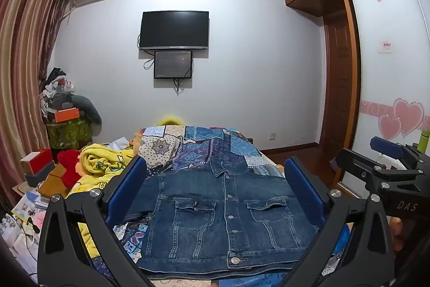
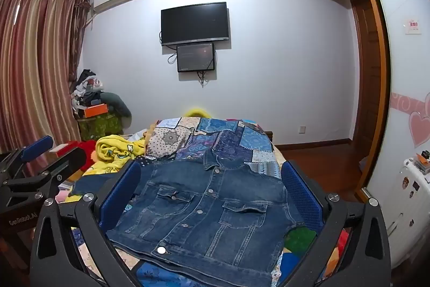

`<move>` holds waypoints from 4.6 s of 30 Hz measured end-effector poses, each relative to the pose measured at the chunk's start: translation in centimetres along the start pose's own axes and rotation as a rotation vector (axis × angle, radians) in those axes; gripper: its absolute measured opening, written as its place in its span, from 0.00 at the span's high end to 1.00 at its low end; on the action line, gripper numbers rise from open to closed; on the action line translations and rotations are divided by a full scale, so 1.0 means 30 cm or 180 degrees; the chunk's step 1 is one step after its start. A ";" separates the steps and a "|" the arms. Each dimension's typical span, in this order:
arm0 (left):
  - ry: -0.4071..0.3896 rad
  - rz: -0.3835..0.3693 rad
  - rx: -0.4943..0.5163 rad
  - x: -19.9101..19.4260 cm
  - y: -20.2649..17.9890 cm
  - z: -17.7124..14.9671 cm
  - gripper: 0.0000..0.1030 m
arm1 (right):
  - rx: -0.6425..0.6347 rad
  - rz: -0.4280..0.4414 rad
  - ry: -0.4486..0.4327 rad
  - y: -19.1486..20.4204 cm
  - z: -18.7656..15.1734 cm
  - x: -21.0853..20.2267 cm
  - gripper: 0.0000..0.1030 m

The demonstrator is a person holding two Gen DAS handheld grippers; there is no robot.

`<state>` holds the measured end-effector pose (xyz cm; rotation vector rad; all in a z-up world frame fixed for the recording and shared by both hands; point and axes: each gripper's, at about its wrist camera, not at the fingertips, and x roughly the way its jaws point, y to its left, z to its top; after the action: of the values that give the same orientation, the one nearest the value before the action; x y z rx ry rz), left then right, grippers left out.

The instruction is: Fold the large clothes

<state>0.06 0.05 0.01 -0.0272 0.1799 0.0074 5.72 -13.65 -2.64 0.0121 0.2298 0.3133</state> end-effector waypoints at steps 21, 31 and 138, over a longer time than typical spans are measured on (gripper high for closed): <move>0.0047 -0.0011 -0.0034 0.022 0.010 -0.010 0.00 | 0.0021 -0.0003 0.0020 -0.011 0.003 0.010 0.00; 0.0086 0.0030 -0.0057 0.038 0.010 -0.012 0.00 | 0.0019 -0.0046 0.0060 -0.010 -0.006 0.018 0.00; 0.1867 0.1317 -0.2871 0.886 1.554 -0.842 0.39 | 0.0190 -0.0356 0.1863 -0.031 -0.253 0.841 0.00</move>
<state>21.23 46.09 -30.81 -0.8985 0.7551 0.4979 27.64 -6.98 -15.67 -0.0341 0.8176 0.1916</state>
